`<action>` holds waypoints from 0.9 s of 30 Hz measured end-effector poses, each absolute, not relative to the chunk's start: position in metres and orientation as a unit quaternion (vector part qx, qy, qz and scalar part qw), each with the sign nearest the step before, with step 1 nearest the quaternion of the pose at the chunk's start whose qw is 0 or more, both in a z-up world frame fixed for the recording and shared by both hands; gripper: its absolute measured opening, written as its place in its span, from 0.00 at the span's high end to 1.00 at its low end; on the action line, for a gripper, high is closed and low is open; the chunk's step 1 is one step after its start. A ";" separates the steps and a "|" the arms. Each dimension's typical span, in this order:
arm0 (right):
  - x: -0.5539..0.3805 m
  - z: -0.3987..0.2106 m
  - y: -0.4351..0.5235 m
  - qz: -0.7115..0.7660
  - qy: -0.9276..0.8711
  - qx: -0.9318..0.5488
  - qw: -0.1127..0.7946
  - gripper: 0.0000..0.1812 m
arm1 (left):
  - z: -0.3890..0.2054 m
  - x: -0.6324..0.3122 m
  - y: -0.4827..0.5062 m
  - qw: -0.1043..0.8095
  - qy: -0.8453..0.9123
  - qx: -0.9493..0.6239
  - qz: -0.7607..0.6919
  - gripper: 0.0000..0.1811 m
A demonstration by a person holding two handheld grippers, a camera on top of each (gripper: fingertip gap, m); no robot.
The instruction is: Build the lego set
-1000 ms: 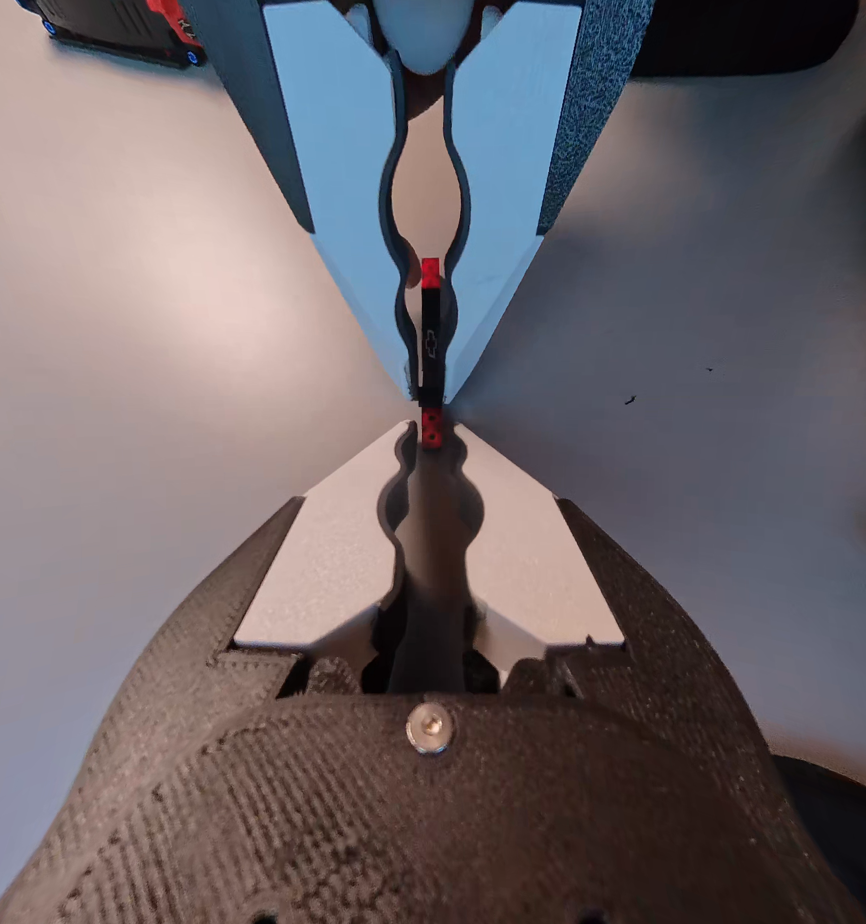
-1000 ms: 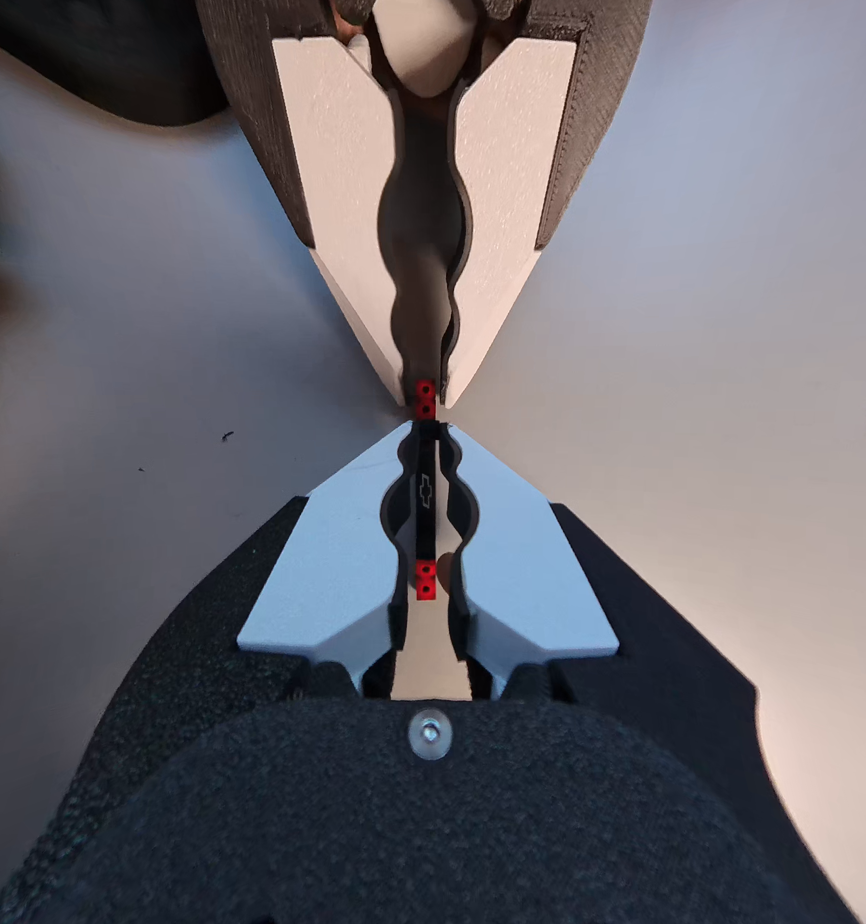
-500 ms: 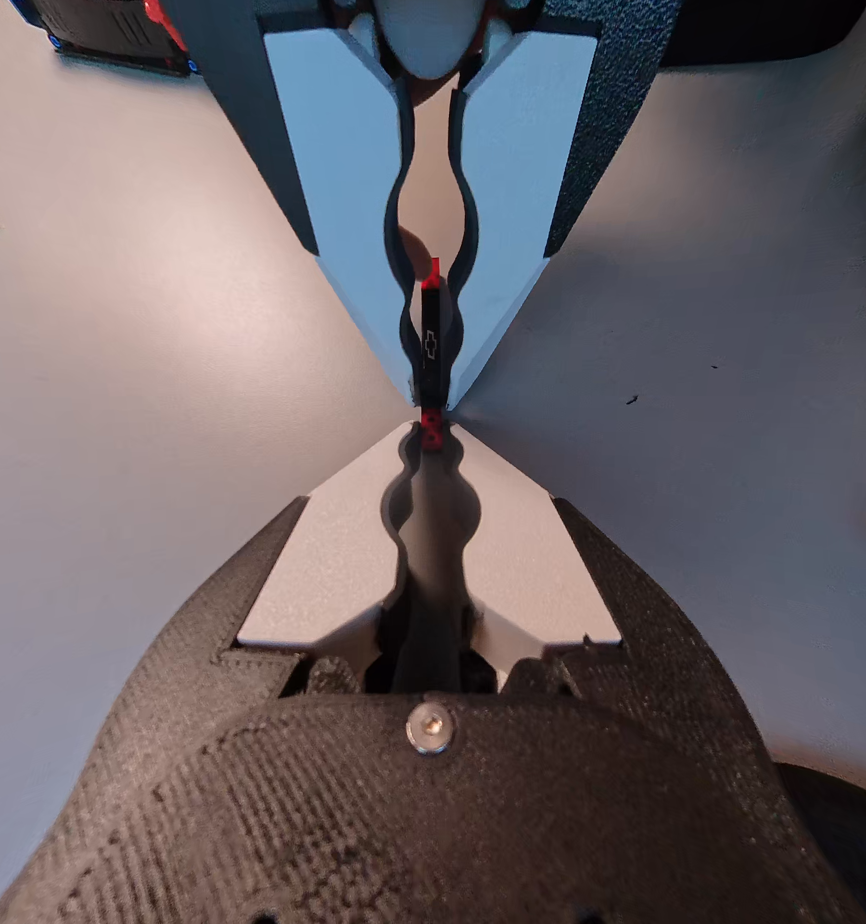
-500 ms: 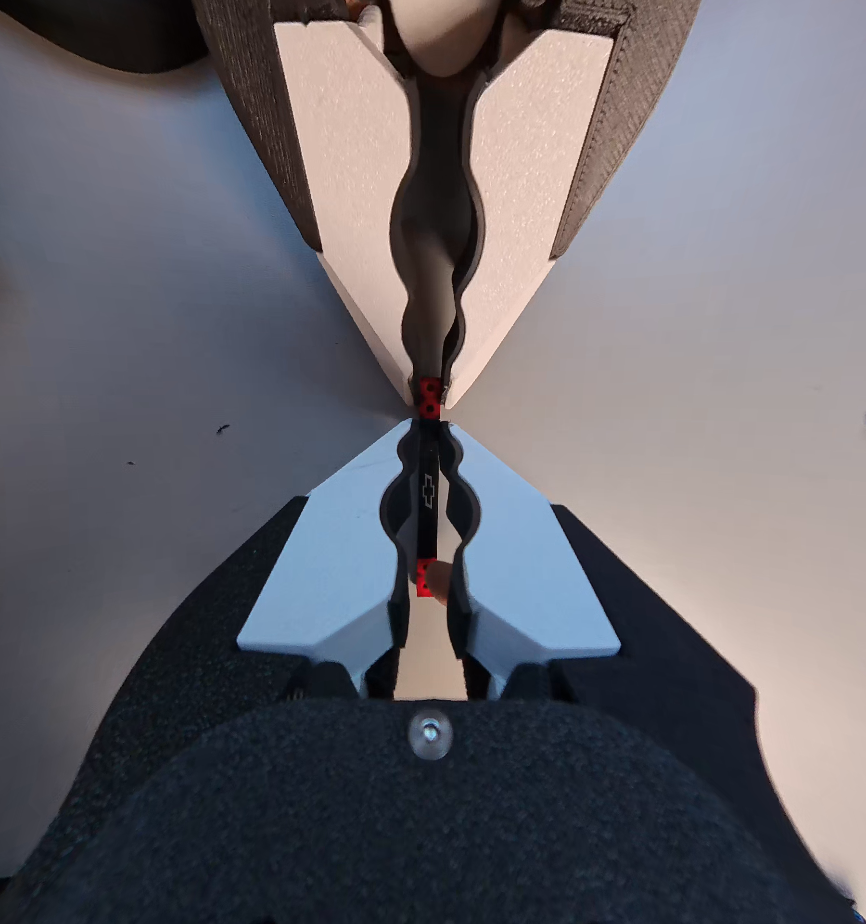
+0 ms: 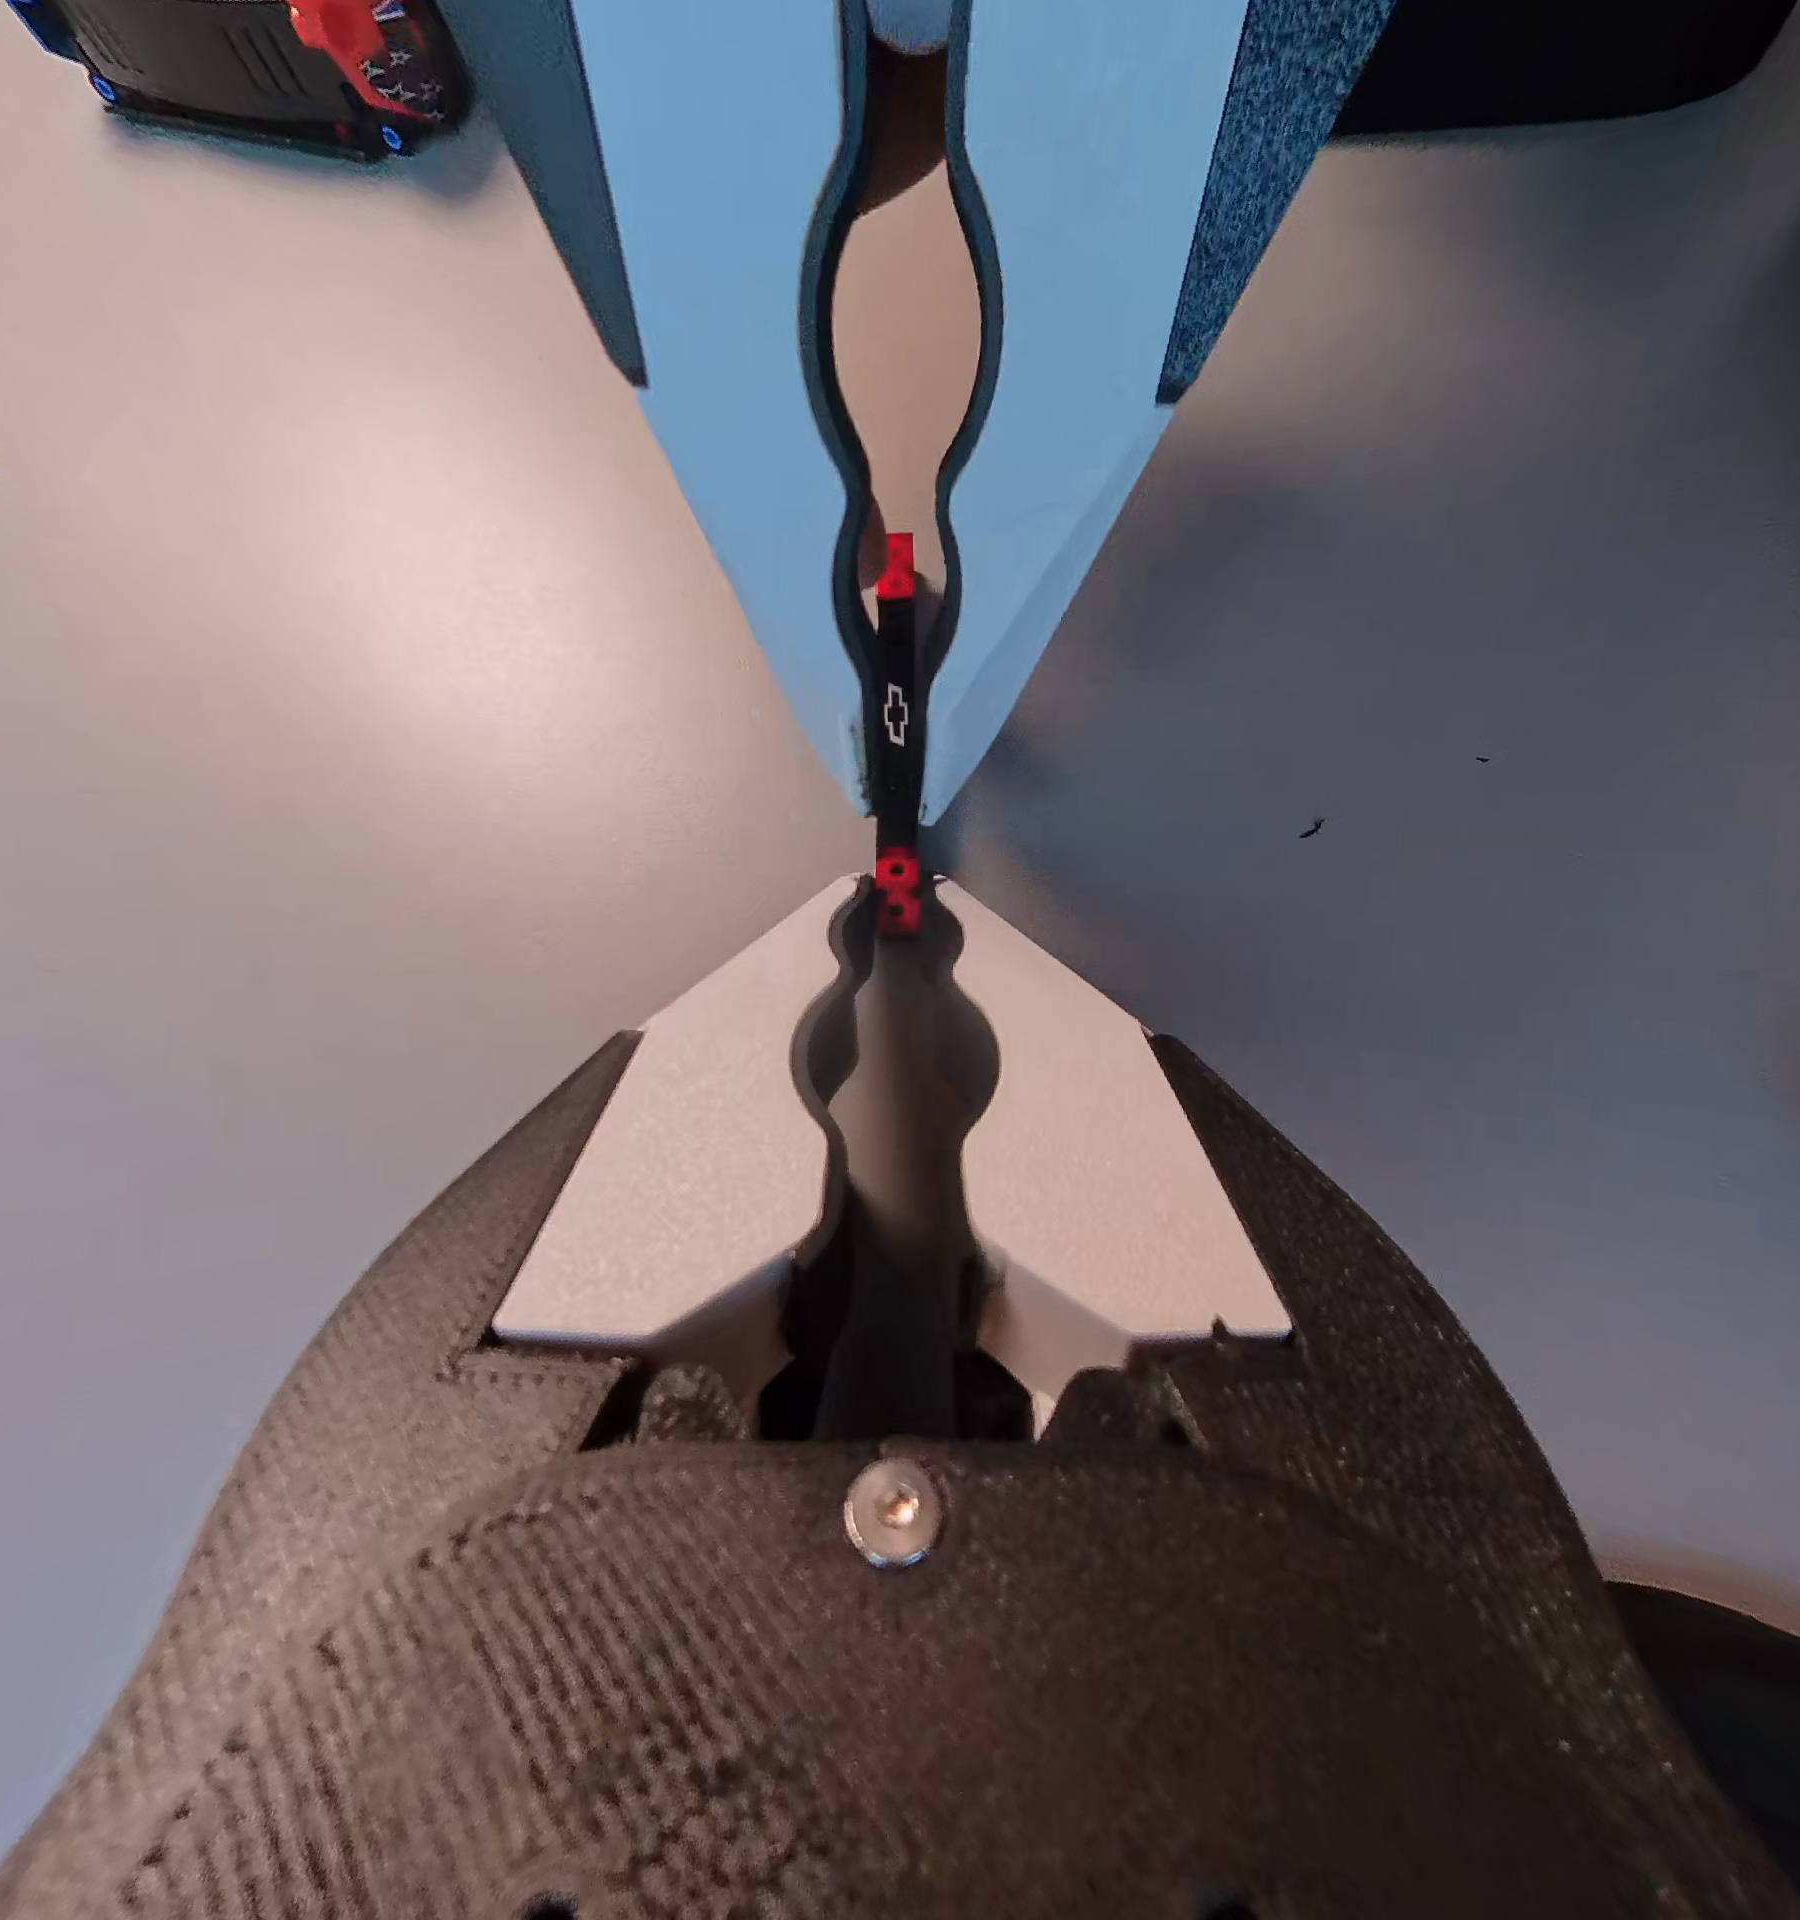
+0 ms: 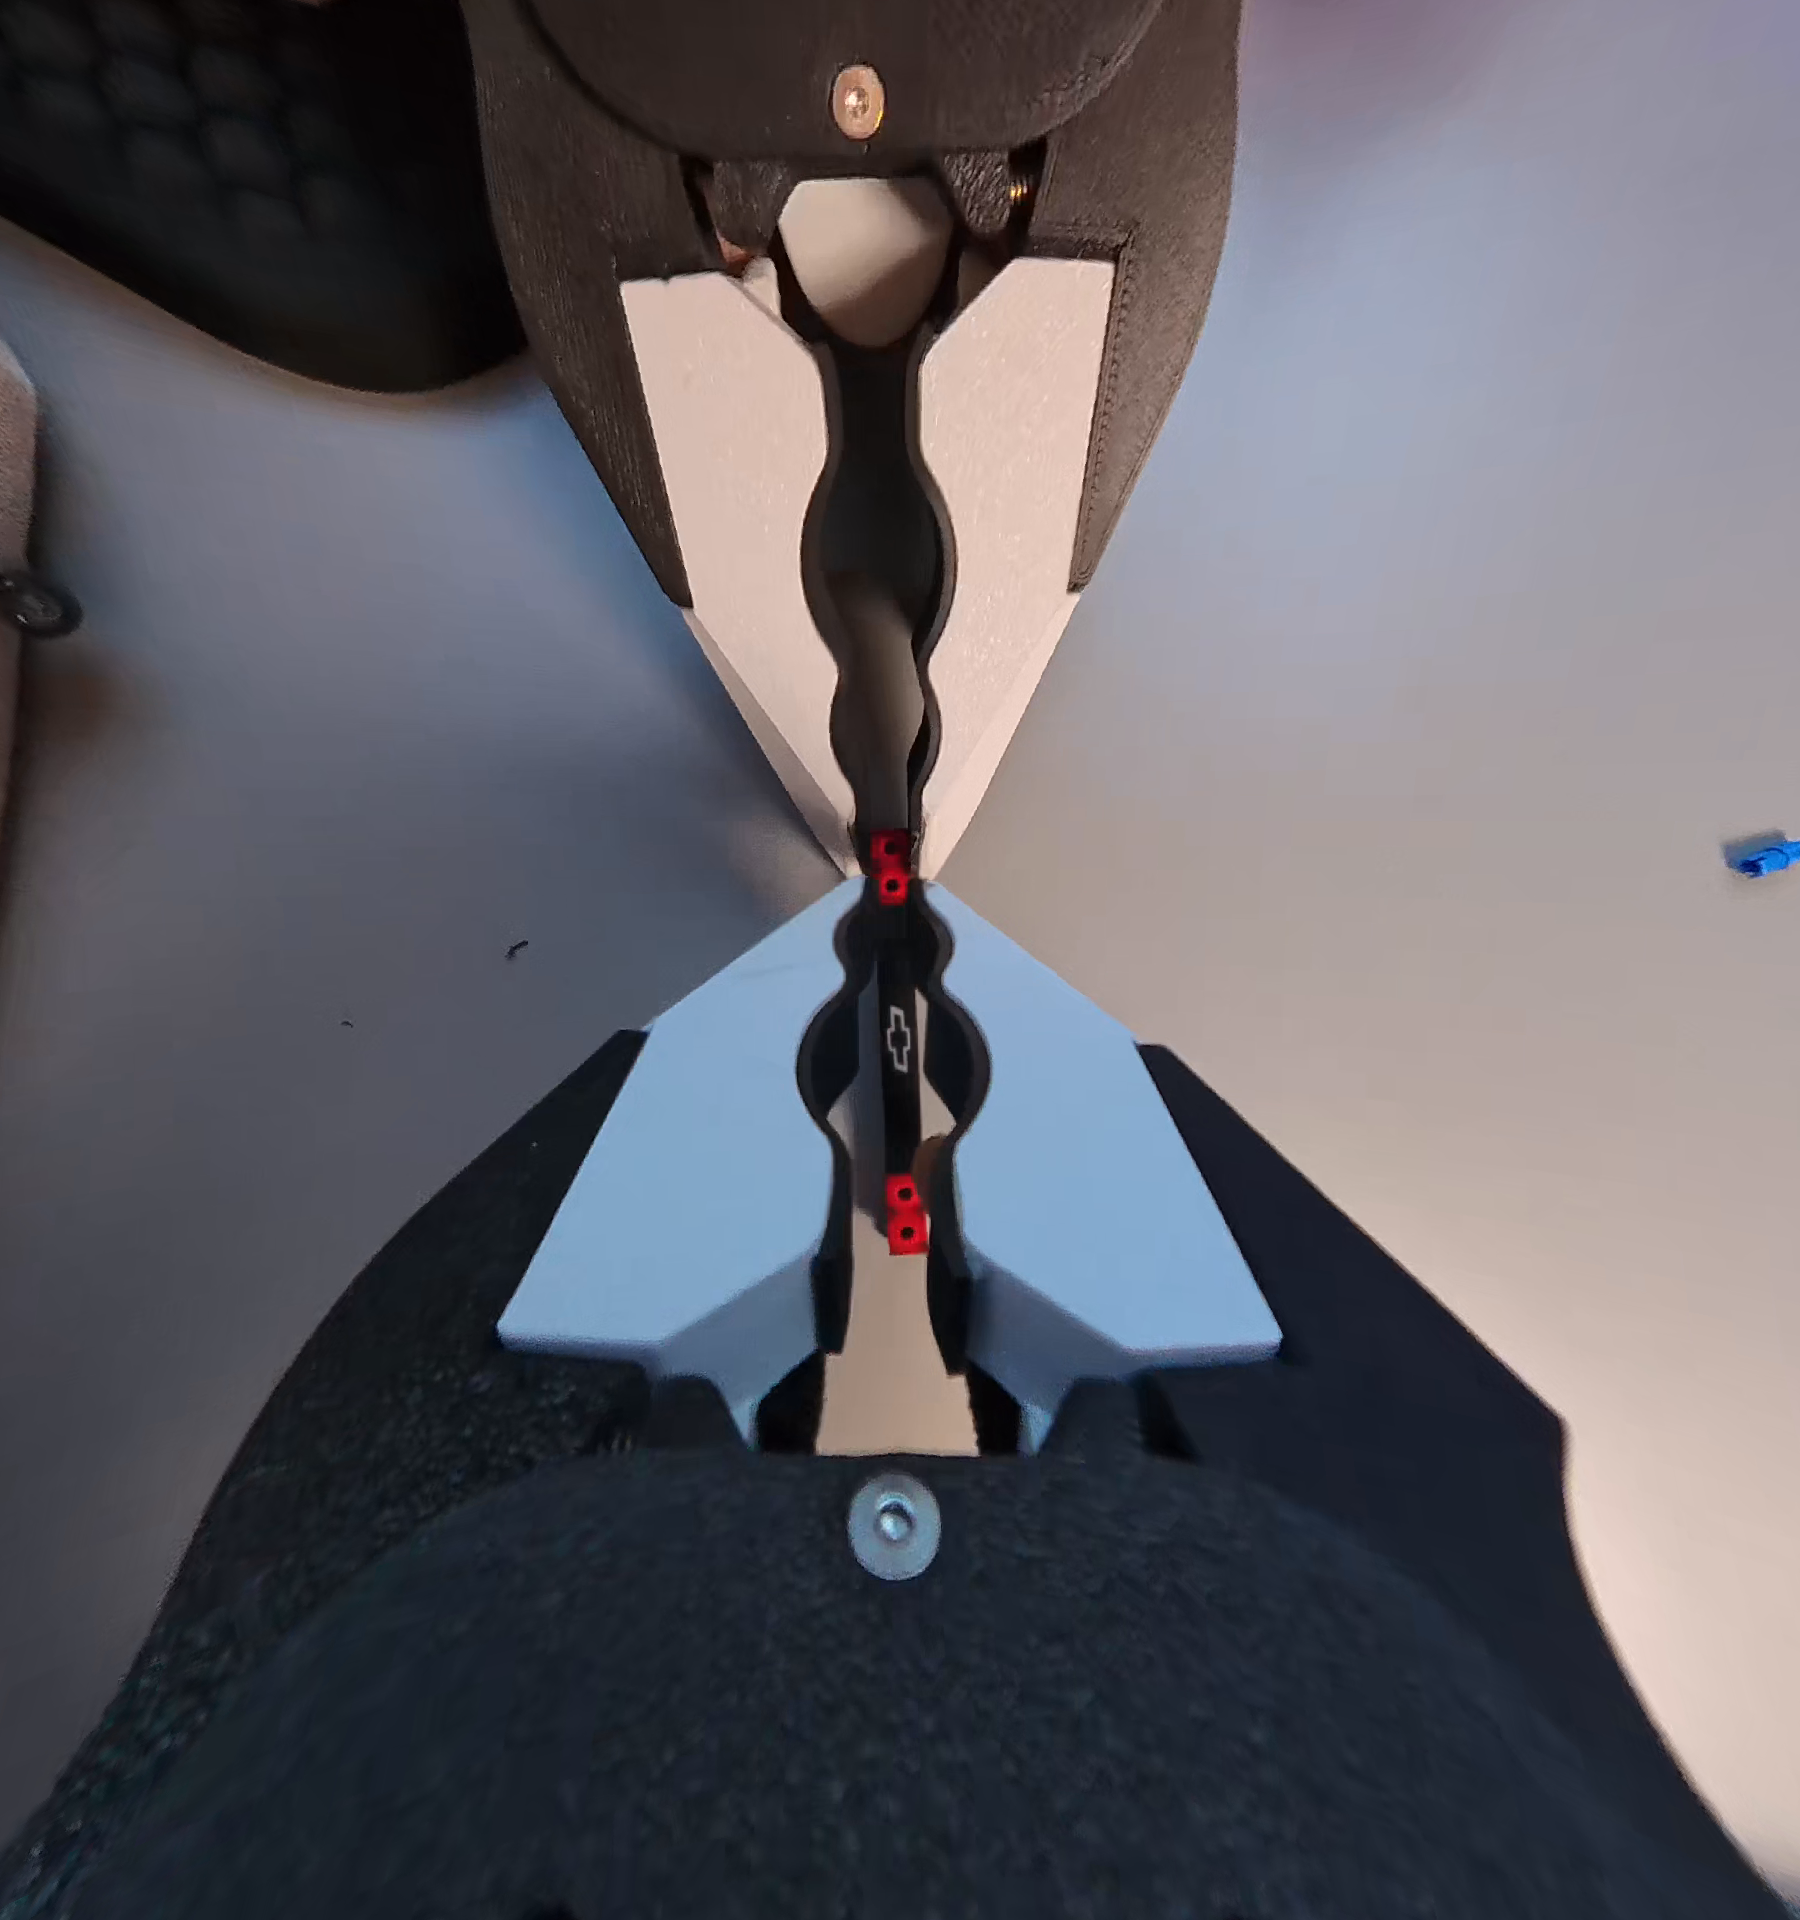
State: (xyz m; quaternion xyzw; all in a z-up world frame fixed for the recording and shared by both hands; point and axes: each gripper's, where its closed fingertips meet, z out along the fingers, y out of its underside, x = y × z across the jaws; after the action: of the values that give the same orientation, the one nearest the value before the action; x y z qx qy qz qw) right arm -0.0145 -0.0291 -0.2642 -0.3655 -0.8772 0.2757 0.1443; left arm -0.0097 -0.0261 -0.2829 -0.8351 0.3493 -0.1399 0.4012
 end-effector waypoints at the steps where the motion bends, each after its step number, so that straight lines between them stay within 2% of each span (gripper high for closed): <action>1: -0.014 -0.267 -0.028 0.270 -0.878 -0.366 0.147 1.00 | -0.283 -0.010 -0.026 0.401 0.350 -0.835 -0.139 0.97; 15: -0.011 -0.279 -0.026 0.217 -0.905 -0.349 0.112 1.00 | -0.283 -0.009 -0.027 0.402 0.355 -0.833 -0.136 0.97; 20: -0.009 -0.277 -0.026 0.258 -0.889 -0.356 0.130 1.00 | -0.283 -0.009 -0.028 0.401 0.355 -0.834 -0.132 0.97; 22: -0.004 -0.277 -0.026 0.276 -0.878 -0.367 0.136 0.93 | -0.283 -0.009 -0.029 0.401 0.355 -0.834 -0.132 0.97; 27: -0.001 -0.283 -0.017 0.243 -0.884 -0.362 0.172 0.91 | -0.283 -0.008 -0.029 0.402 0.358 -0.832 -0.135 0.97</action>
State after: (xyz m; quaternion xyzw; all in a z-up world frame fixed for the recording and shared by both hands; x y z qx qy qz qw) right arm -0.0012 -0.0169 -0.2830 -0.3617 -0.8836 0.2428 0.1715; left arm -0.0082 -0.0287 -0.2829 -0.8323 0.3577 -0.1348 0.4015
